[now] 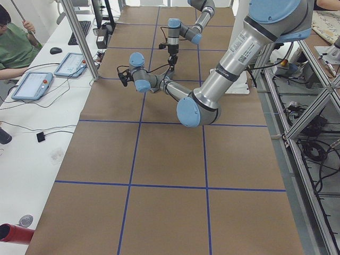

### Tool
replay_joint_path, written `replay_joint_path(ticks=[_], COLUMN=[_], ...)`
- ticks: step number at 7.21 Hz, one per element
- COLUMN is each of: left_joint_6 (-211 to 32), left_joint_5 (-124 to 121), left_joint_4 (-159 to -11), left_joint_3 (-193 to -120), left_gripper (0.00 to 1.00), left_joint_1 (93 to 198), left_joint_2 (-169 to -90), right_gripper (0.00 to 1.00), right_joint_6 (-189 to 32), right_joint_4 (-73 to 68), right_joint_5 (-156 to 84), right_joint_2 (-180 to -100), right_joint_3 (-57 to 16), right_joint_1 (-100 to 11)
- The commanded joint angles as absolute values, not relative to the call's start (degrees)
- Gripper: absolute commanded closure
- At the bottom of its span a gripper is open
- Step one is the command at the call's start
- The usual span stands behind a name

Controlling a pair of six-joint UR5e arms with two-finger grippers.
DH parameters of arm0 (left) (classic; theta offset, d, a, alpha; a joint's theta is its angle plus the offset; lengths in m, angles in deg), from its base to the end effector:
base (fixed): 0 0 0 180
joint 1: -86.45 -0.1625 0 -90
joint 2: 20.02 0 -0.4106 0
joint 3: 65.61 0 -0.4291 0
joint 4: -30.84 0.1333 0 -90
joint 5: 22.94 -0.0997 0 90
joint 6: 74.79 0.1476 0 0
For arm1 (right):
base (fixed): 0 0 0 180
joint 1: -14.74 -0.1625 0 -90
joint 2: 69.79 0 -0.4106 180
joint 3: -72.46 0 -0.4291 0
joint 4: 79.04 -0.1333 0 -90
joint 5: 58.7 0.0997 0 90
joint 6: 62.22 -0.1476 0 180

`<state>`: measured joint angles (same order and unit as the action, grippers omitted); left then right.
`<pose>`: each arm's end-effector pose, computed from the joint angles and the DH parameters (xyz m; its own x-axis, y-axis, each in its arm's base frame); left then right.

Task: Fold towel twice with both arms
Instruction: 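Swing the held towel end toward the robot, rotating the strip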

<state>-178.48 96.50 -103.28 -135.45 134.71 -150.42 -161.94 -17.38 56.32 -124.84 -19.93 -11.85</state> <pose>0.5057 -0.6581 0.2925 0.1959 -0.5292 -0.8256 0.4129 0.8081 -0.4200 -0.6294 -0.3943 0.2030 0.3527 0.3476 0.8688 -0.1223 0.9376 -0.3255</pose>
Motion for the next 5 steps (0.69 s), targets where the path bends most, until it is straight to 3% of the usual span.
replay_joint_path(ticks=[1,3,4,5], left_joint_6=[-177.4,-176.0,-175.9,-175.9], left_joint_5=[96.5,96.5,96.5,96.5], left_joint_4=[-103.6,-104.9,-105.0,-105.0], left_joint_3=[-135.5,-135.5,-135.5,-135.5], left_gripper=[0.00,0.00,0.00,0.00], left_joint_1=[134.7,134.8,134.8,134.8], left_joint_2=[-149.2,-147.6,-147.6,-147.6], right_gripper=[1.00,1.00,0.91,0.01], right_joint_6=[-161.9,-161.7,-161.9,-162.2], right_joint_4=[-17.2,-17.3,-18.1,-18.6], right_joint_5=[53.0,50.3,50.3,50.1], right_joint_2=[-119.2,-112.5,-111.6,-111.8], right_joint_3=[-18.3,-10.8,-9.7,-9.8], right_joint_1=[-6.0,-4.3,-4.3,-4.3])
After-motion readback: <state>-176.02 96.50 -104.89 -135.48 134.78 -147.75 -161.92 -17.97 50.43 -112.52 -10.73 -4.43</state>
